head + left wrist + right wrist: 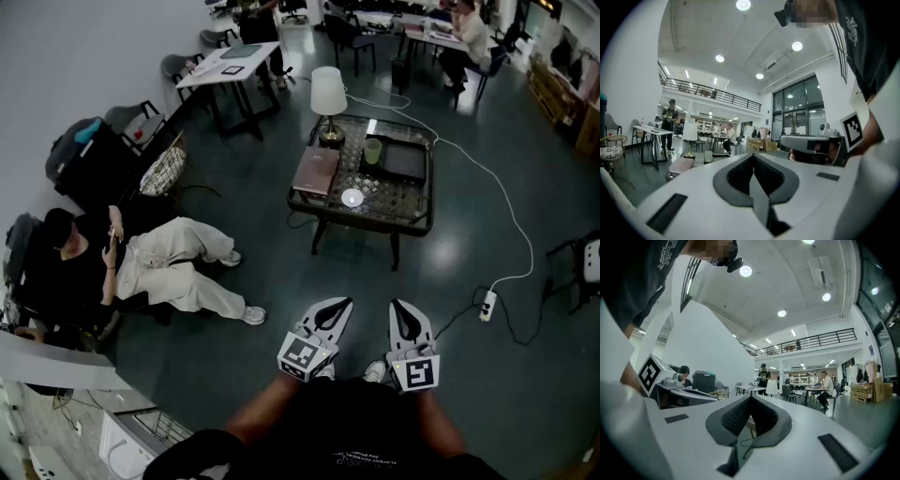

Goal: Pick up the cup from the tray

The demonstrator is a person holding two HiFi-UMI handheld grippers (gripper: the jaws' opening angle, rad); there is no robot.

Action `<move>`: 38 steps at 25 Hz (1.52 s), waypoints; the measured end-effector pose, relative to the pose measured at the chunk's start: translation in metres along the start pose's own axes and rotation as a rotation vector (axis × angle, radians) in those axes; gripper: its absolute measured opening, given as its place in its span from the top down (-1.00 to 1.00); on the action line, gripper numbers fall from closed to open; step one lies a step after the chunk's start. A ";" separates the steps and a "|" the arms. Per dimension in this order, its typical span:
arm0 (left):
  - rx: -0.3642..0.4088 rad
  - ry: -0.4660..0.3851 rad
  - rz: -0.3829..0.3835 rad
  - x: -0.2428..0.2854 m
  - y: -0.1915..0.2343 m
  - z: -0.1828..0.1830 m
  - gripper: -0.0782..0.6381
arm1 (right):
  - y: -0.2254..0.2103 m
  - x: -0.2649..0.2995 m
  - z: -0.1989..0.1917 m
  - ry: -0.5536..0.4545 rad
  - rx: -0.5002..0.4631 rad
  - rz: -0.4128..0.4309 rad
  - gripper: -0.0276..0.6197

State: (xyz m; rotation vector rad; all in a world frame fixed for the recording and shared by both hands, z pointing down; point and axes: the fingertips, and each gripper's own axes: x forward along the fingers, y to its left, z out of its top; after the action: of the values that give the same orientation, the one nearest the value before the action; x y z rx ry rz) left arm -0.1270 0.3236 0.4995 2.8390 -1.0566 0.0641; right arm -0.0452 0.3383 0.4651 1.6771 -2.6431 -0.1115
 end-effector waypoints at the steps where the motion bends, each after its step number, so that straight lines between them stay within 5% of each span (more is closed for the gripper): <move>1: 0.000 -0.001 0.002 -0.002 0.002 0.000 0.75 | 0.002 0.001 0.000 0.003 -0.005 0.001 0.92; 18: -0.003 -0.012 0.003 -0.020 0.036 0.001 0.75 | 0.031 0.029 0.008 -0.024 0.017 0.012 0.92; 28: -0.014 -0.011 -0.012 -0.022 0.059 -0.003 0.75 | 0.036 0.040 -0.004 0.050 -0.009 -0.026 0.92; 38: -0.018 0.005 -0.006 0.001 0.070 -0.005 0.75 | 0.017 0.064 -0.002 0.017 0.001 -0.014 0.92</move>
State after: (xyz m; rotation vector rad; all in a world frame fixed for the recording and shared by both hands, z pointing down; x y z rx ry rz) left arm -0.1718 0.2706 0.5104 2.8245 -1.0418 0.0608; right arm -0.0874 0.2878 0.4665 1.6895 -2.6198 -0.0950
